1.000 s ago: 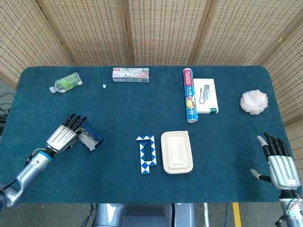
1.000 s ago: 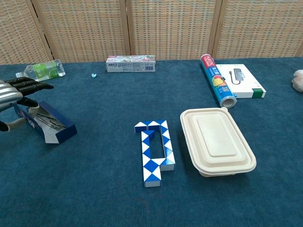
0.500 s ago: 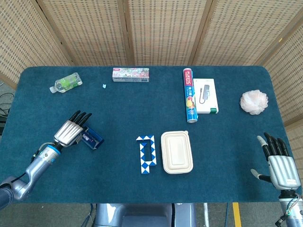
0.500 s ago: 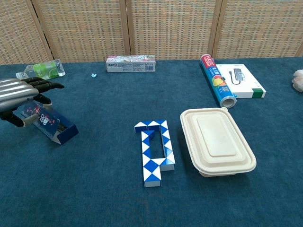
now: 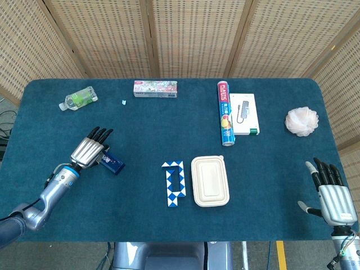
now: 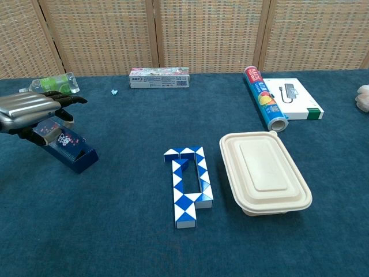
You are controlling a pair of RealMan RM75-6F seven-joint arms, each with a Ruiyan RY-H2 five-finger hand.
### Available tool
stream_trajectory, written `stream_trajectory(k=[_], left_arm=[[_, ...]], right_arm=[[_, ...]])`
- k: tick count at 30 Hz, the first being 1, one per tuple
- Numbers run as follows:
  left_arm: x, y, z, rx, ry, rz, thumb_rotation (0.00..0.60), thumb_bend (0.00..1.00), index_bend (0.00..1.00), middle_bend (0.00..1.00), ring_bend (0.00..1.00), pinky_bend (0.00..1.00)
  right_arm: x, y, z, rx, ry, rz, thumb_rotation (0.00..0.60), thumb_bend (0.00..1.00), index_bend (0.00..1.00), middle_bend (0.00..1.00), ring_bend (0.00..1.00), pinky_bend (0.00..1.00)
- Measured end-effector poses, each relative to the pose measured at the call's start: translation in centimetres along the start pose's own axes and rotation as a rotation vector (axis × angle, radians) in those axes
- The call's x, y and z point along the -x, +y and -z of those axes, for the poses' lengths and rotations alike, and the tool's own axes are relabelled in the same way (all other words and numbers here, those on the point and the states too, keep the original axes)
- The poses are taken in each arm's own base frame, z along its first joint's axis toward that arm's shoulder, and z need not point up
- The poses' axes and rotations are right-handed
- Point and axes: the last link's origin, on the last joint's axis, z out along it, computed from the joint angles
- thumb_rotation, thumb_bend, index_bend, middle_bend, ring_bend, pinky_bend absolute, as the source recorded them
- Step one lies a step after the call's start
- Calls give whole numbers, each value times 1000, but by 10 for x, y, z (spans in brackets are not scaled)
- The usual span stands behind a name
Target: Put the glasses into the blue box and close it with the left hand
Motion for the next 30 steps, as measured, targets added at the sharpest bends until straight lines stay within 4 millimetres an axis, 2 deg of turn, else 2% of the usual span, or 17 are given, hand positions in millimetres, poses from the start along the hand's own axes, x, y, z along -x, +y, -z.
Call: stream_trajectory(k=[3, 6, 9, 12, 15, 22, 27, 30], left_arm=[[2, 1, -3, -7, -5, -10, 600, 521, 761, 0, 0, 0], [3, 2, -5, -12, -4, -13, 600, 518, 620, 0, 0, 0], [4, 3, -6, -16, 3, -17, 600, 512, 416, 0, 0, 0], [5, 3, -8, -19, 16, -22, 600, 492, 152, 0, 0, 0], [5, 4, -10, -20, 26, -24, 600, 476, 7, 0, 0, 0], [6, 6, -13, -22, 45, -28, 600, 425, 0, 0, 0, 0], [6, 6, -16, -29, 57, -28, 600, 301, 0, 0, 0, 0], [5, 5, -17, -38, 63, -17, 600, 259, 0, 0, 0, 0]], right_arm=[[0, 0, 0, 0, 0, 0, 600, 53, 0, 0, 0, 0], [0, 0, 0, 0, 1, 0, 600, 53, 0, 0, 0, 0], [0, 0, 0, 0, 1, 1, 600, 53, 0, 0, 0, 0], [0, 0, 0, 0, 1, 1, 600, 53, 0, 0, 0, 0], [0, 0, 0, 0, 1, 1, 600, 53, 0, 0, 0, 0], [0, 0, 0, 0, 1, 1, 600, 53, 0, 0, 0, 0], [0, 0, 0, 0, 1, 0, 600, 53, 0, 0, 0, 0], [0, 0, 0, 0, 1, 0, 600, 53, 0, 0, 0, 0]])
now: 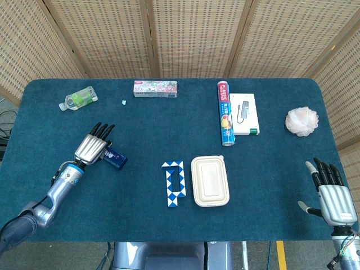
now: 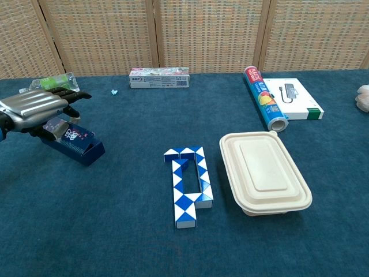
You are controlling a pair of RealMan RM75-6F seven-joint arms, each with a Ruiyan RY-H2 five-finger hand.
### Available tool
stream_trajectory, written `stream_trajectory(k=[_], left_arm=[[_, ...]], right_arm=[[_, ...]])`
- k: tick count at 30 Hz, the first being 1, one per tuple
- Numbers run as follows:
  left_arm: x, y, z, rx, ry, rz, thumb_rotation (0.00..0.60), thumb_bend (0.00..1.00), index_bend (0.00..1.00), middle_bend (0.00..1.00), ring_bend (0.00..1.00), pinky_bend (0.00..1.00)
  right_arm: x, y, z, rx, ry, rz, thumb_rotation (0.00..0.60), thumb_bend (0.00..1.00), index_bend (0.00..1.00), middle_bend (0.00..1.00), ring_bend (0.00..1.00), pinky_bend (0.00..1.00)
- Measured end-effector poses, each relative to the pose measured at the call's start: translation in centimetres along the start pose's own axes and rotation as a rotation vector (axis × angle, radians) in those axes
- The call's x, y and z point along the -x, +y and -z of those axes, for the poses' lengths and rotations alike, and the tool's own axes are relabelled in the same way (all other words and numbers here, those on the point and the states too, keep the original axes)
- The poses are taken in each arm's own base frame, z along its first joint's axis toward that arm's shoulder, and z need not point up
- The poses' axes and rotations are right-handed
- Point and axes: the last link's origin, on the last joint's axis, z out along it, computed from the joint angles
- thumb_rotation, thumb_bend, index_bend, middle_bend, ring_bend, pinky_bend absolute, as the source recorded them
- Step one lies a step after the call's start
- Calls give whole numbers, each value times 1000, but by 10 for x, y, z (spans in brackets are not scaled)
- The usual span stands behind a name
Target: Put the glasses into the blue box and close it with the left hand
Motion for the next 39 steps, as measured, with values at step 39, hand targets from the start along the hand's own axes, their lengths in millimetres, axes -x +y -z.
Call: stream_trajectory(k=[39], left_arm=[[-33, -2, 23, 61, -168, 32, 600, 216, 0, 0, 0, 0]], right_arm=[[0, 0, 0, 4, -6, -4, 600, 53, 0, 0, 0, 0]])
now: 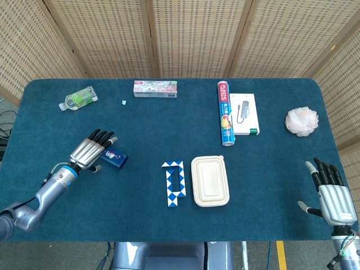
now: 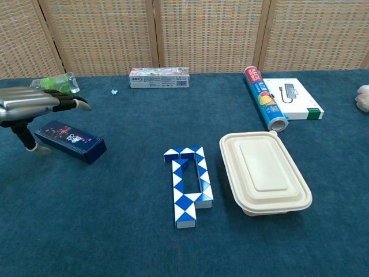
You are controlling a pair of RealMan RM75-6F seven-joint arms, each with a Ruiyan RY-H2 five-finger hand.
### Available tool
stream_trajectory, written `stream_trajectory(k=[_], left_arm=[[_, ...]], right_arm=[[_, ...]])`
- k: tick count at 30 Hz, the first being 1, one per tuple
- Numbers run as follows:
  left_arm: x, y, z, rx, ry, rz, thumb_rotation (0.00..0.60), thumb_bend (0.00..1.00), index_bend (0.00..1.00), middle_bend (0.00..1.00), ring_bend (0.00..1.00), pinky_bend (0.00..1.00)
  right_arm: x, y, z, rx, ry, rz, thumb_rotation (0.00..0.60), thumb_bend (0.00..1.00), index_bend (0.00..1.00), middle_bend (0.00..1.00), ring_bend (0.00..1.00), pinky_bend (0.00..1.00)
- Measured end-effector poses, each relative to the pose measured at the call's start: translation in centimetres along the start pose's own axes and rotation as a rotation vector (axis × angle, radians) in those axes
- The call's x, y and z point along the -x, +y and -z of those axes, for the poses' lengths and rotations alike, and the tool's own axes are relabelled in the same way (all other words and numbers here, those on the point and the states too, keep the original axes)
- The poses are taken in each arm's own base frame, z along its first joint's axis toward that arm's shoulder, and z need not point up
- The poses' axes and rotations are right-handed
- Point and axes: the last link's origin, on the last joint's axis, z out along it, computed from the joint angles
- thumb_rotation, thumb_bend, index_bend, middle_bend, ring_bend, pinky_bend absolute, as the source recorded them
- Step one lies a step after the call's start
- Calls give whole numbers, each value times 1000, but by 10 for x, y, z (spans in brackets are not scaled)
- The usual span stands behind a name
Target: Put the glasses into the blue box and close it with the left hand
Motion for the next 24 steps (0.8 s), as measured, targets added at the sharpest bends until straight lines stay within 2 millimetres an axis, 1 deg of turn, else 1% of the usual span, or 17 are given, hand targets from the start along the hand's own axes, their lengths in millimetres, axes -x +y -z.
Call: stream_trajectory(k=[7, 11, 17, 20, 22, 24], left_arm=[[6, -1, -17, -39, -18, 12, 600, 226, 0, 0, 0, 1], [7, 0, -22, -40, -13, 16, 600, 248, 0, 0, 0, 48], [9, 2, -28, -35, -15, 18, 600, 250, 0, 0, 2, 124], [12, 4, -31, -31, -28, 12, 600, 252, 0, 9, 37, 169], [14, 5, -32, -29, -33, 13, 600, 255, 7, 41, 76, 200], [15, 5, -32, -30, -37, 11, 600, 259, 45, 113, 140, 242]], right_arm=[[0, 0, 0, -1, 0, 0, 600, 53, 0, 0, 0, 0], [0, 0, 0, -1, 0, 0, 600, 53, 0, 0, 0, 0], [0, 0, 0, 0, 0, 0, 600, 53, 0, 0, 0, 0], [0, 0, 0, 0, 0, 0, 600, 53, 0, 0, 0, 0], [0, 0, 0, 0, 0, 0, 600, 53, 0, 0, 0, 0], [0, 0, 0, 0, 0, 0, 600, 53, 0, 0, 0, 0]])
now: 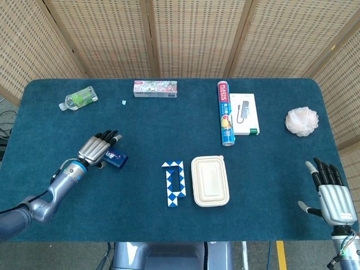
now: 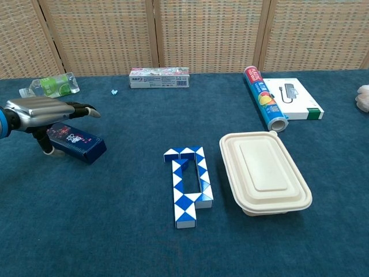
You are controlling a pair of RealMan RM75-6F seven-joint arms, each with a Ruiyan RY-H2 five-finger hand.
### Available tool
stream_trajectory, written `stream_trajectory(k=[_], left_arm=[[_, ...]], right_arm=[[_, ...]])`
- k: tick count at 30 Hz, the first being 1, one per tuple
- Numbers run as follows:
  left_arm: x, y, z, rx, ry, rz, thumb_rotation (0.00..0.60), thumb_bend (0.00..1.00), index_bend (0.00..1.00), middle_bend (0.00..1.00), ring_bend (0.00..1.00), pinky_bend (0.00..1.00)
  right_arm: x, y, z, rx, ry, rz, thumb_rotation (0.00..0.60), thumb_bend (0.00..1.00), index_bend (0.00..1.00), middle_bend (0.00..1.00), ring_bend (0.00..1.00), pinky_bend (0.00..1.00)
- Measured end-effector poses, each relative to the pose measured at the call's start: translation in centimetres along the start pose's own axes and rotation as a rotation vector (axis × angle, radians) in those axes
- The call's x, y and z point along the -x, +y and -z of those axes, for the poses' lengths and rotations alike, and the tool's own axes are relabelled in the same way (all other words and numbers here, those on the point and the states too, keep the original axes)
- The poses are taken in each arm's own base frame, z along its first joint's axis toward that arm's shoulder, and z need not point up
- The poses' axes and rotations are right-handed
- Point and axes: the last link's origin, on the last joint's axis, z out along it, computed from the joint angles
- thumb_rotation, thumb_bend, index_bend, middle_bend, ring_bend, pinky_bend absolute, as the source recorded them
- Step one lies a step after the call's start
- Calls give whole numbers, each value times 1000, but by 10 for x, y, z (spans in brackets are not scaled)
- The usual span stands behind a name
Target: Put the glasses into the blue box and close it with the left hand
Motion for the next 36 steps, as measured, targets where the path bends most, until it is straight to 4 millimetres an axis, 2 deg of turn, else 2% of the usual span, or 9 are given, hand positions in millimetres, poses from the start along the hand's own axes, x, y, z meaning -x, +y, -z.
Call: stream_trajectory(k=[9, 20, 22, 24, 26, 28, 30, 32, 36], left_arm=[[-1, 2, -3, 1, 30, -4, 600, 313, 275, 426, 419, 358], [0, 2, -1, 8, 53, -18, 600, 329, 348, 483, 465, 365], [0, 3, -1, 9, 58, -18, 600, 324, 350, 452, 432, 365], [-1, 3, -1, 10, 66, -17, 600, 308, 341, 317, 306, 357], [-1, 3, 0, 9, 73, -13, 600, 261, 228, 84, 91, 269], [-2, 2, 1, 6, 77, -10, 600, 202, 77, 3, 6, 158], [-5, 1, 2, 3, 84, -8, 600, 143, 1, 0, 0, 56], [-8, 0, 5, 0, 101, -7, 600, 121, 0, 0, 0, 14], [-16, -5, 15, -7, 130, 0, 600, 112, 0, 0, 0, 0]], right_arm=[[0, 0, 0, 0, 0, -1, 600, 53, 0, 0, 0, 0], [0, 0, 0, 0, 1, 0, 600, 53, 0, 0, 0, 0], [0, 0, 0, 0, 1, 0, 600, 53, 0, 0, 0, 0], [0, 0, 0, 1, 1, 0, 600, 53, 0, 0, 0, 0], [0, 0, 0, 1, 0, 0, 600, 53, 0, 0, 0, 0], [0, 0, 0, 1, 0, -1, 600, 53, 0, 0, 0, 0], [0, 0, 0, 1, -1, -1, 600, 53, 0, 0, 0, 0], [0, 0, 0, 0, -1, -1, 600, 53, 0, 0, 0, 0], [0, 0, 0, 1, -1, -1, 600, 53, 0, 0, 0, 0]])
